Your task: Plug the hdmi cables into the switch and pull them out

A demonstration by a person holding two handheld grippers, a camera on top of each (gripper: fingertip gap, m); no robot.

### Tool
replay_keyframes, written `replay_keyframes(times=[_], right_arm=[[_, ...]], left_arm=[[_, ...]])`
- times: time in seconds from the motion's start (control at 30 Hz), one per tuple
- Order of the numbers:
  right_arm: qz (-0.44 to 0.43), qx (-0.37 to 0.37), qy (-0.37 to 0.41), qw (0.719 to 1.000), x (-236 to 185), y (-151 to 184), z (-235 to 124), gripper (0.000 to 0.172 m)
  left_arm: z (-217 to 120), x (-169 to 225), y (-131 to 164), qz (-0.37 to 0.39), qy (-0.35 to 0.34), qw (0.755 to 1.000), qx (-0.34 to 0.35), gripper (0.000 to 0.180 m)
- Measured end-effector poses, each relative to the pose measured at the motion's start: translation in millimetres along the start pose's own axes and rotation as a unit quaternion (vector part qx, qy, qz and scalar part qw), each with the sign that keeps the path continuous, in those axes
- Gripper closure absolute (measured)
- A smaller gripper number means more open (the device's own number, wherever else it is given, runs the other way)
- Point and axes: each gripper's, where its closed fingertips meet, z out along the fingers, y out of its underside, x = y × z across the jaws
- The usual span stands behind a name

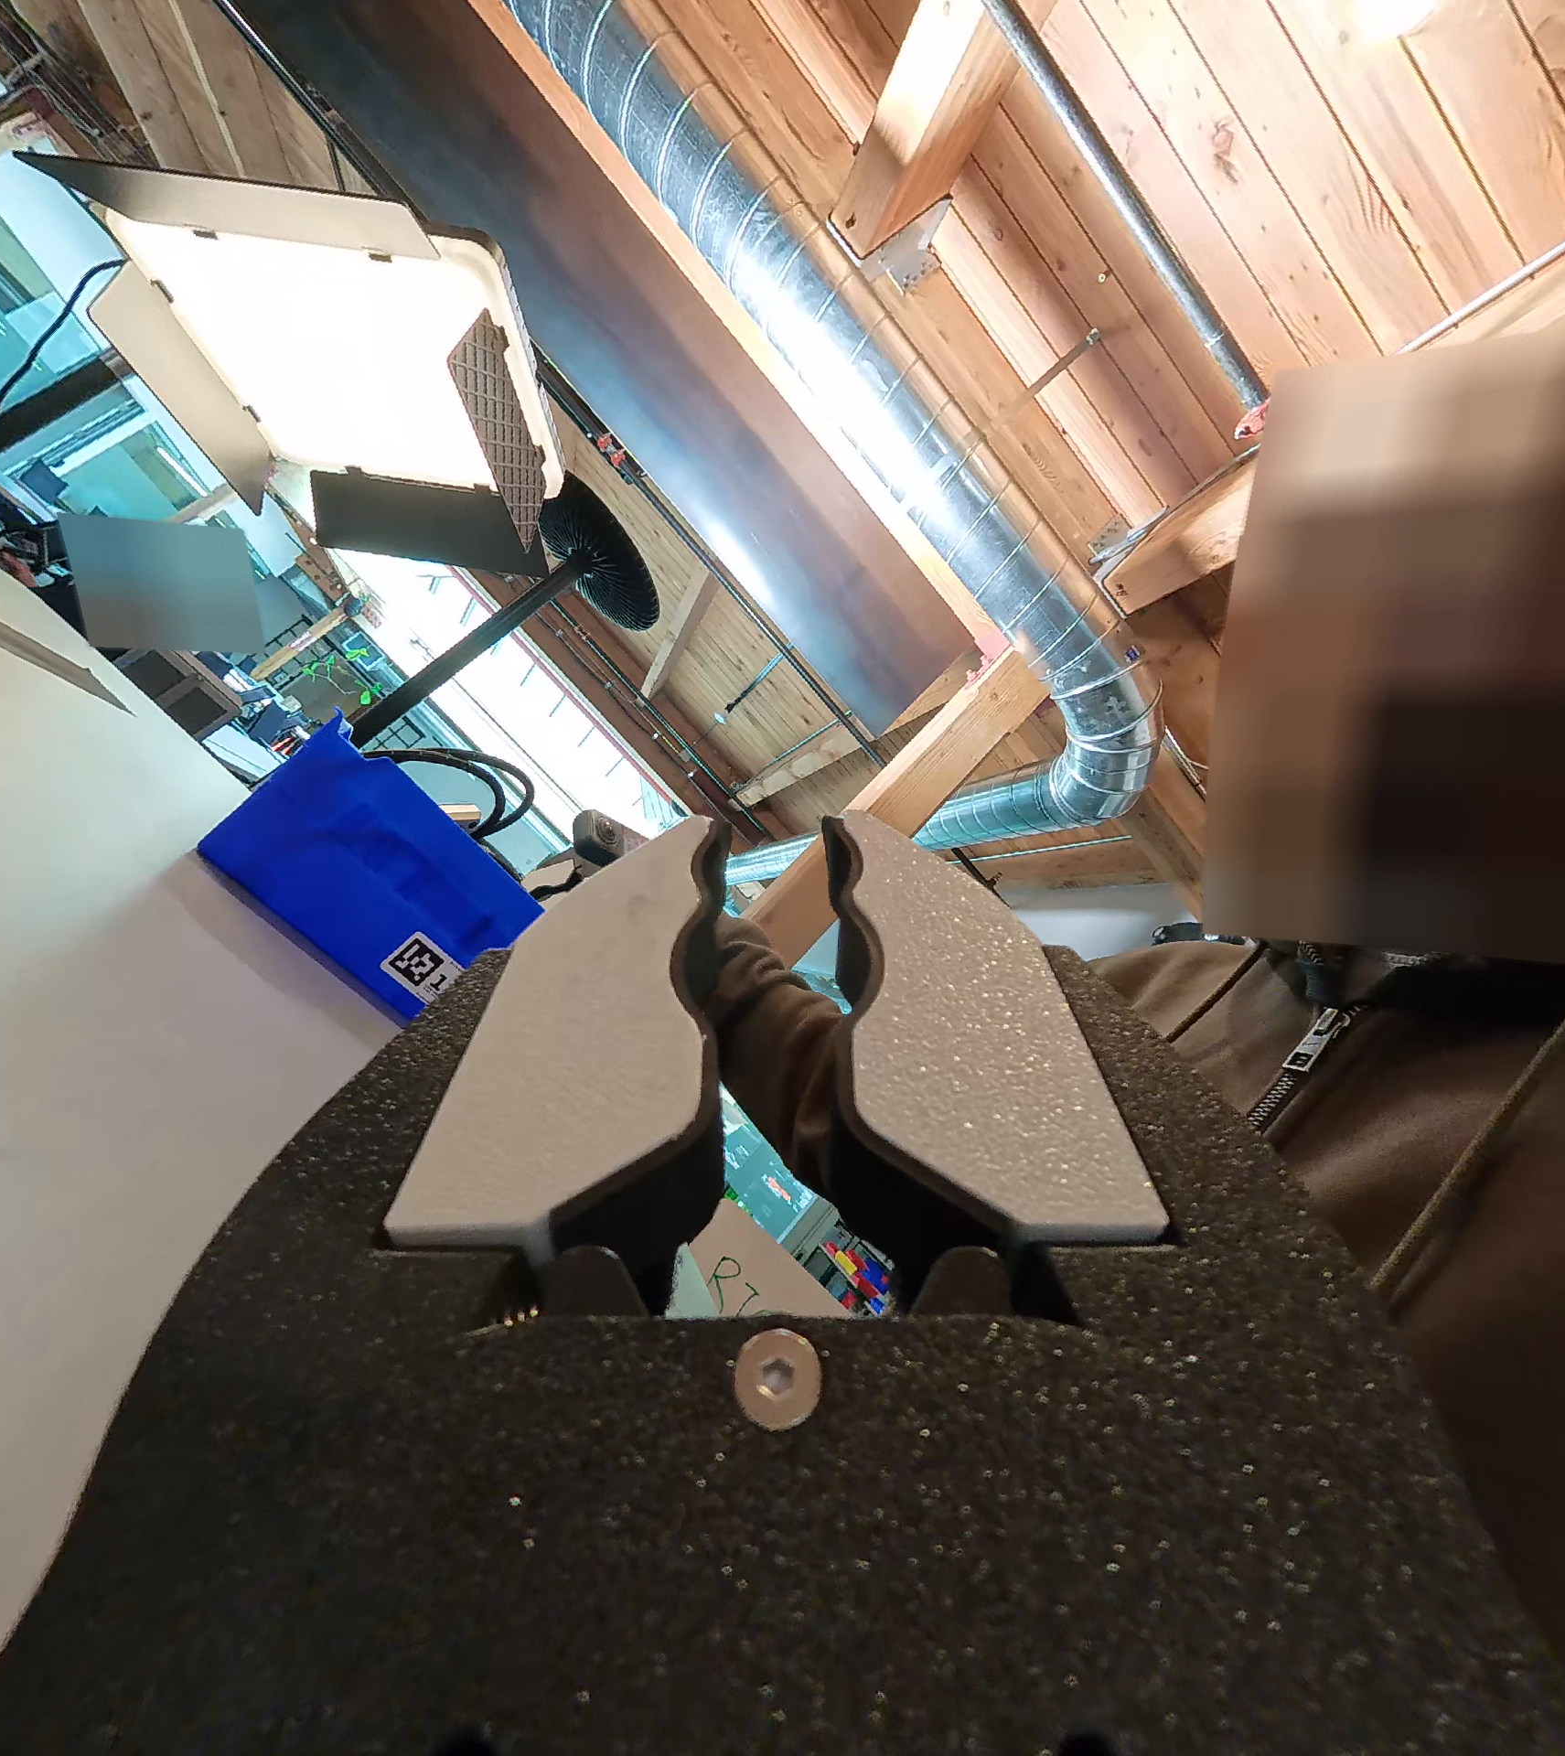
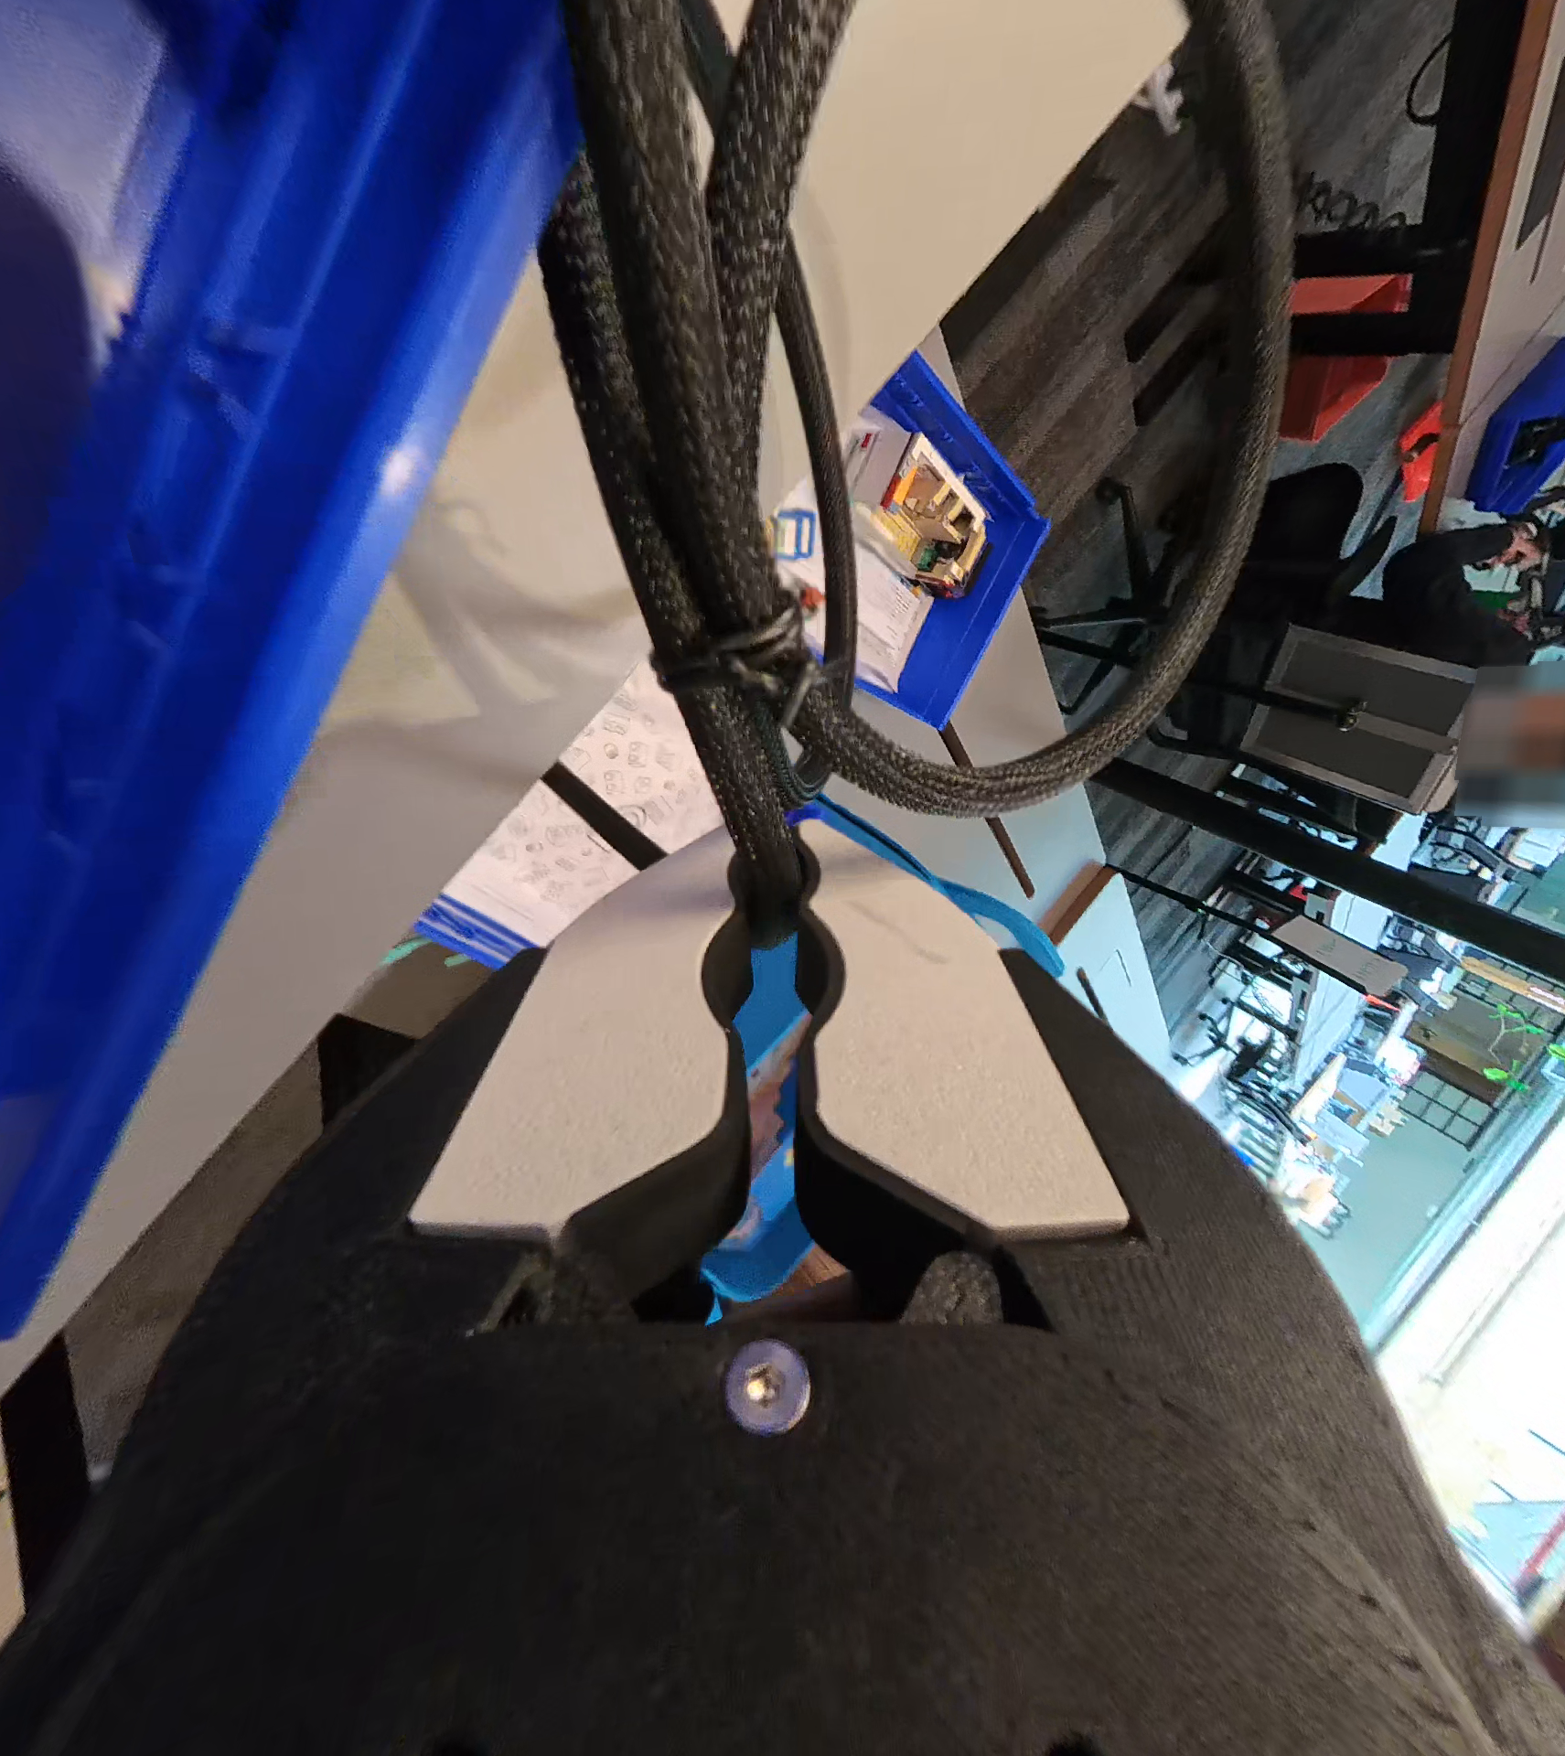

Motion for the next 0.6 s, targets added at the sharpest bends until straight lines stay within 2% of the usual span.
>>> replay_keyframes(times=[0.23,0.4,0.6], right_arm=[[-0.024,-0.022,0.008,0.999,1,-1,1,0.169],[-0.041,-0.060,0.017,0.997,5,14,20,0.169],[-0.080,-0.080,0.067,0.991,31,12,5,0.170]], left_arm=[[0,0,0,-0.001,0.002,1.000,-0.001,0.160],[0,1,0,0.000,0.002,1.000,-0.002,0.160],[0,0,0,0.000,0.002,1.000,-0.001,0.160]])
